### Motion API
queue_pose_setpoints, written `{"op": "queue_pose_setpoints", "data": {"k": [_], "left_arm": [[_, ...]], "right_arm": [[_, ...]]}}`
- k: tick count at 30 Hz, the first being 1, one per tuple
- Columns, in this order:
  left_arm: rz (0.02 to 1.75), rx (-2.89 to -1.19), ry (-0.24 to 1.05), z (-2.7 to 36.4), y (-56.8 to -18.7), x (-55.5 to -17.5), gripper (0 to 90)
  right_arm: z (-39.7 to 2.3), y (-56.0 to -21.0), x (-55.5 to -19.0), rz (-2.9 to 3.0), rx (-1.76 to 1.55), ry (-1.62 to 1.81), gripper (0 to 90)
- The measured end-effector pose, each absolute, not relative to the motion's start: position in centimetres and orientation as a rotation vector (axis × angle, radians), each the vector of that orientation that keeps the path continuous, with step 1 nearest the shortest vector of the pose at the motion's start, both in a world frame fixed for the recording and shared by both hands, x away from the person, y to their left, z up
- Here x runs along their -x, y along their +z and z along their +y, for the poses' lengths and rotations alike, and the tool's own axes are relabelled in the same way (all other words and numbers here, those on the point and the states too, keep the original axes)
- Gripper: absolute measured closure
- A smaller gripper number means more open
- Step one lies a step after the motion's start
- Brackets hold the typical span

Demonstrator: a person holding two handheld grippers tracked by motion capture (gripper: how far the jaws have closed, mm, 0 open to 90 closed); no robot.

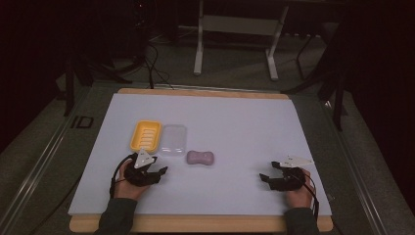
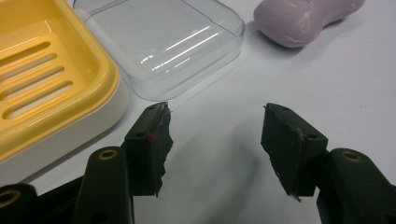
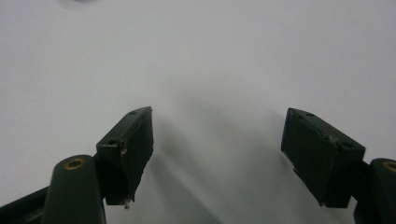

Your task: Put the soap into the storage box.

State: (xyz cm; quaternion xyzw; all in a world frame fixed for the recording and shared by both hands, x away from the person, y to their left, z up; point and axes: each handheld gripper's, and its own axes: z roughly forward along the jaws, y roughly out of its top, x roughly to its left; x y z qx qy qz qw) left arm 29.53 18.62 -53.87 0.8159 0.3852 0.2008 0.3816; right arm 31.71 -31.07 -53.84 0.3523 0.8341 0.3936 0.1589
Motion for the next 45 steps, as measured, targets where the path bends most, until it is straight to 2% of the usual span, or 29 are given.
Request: {"op": "queue_pose_setpoints", "data": {"k": [24, 45], "left_arm": [[0.973, -2.067, 0.460, 19.4, -52.1, -29.7, 41.9], [0.853, -2.166, 0.468, 18.0, -50.1, -31.7, 39.5]], "right_arm": [[-30.7, -53.8, -31.0, 2.354, -0.924, 1.102, 22.9], [-30.9, -53.8, -30.9, 2.344, -0.927, 1.129, 21.7]]}}
